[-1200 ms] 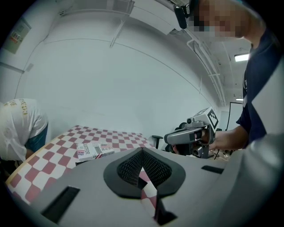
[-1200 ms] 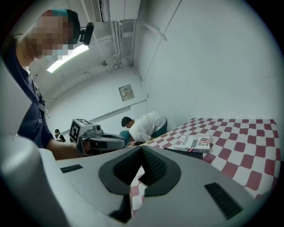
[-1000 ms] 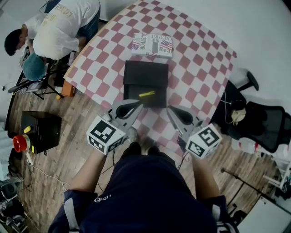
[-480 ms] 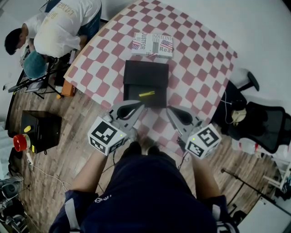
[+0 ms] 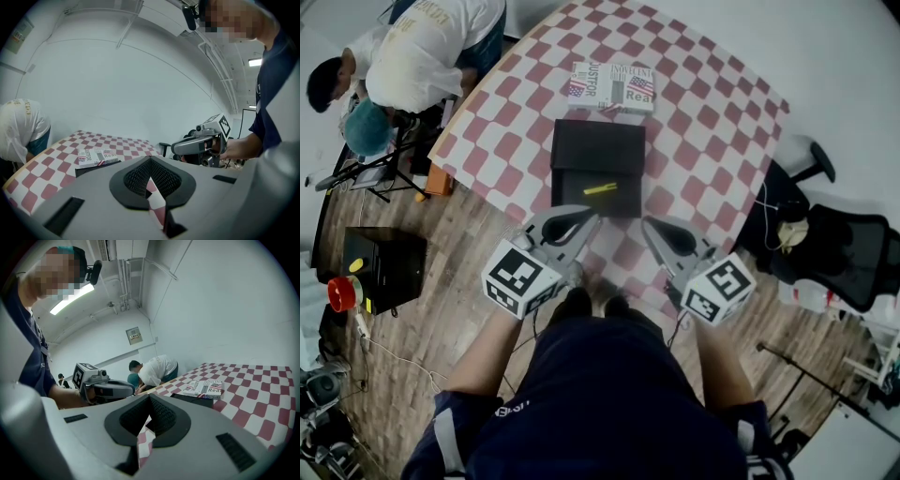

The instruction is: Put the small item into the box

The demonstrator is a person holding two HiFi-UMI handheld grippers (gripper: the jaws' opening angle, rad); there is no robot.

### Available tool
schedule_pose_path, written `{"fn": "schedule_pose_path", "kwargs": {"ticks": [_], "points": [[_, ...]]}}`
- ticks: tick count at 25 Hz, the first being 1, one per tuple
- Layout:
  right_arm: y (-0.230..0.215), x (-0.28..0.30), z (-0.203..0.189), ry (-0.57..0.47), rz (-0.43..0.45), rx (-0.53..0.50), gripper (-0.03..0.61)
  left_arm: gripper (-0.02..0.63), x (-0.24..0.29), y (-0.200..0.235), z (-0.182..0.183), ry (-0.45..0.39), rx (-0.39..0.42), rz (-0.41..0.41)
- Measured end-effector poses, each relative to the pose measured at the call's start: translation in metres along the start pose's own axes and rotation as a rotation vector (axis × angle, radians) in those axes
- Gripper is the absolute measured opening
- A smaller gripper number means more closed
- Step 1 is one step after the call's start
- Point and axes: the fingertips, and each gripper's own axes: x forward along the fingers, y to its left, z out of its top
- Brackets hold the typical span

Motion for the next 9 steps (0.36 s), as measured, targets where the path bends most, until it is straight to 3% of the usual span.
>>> {"fn": "schedule_pose_path", "kwargs": {"ticks": [9], "points": [[-0.003,-0.0031,-0.0042,0.006,-0.006,0.001,0.017,0.031,0.0042,-0.003,-0.002,0.007,0.0,-0.004]]}}
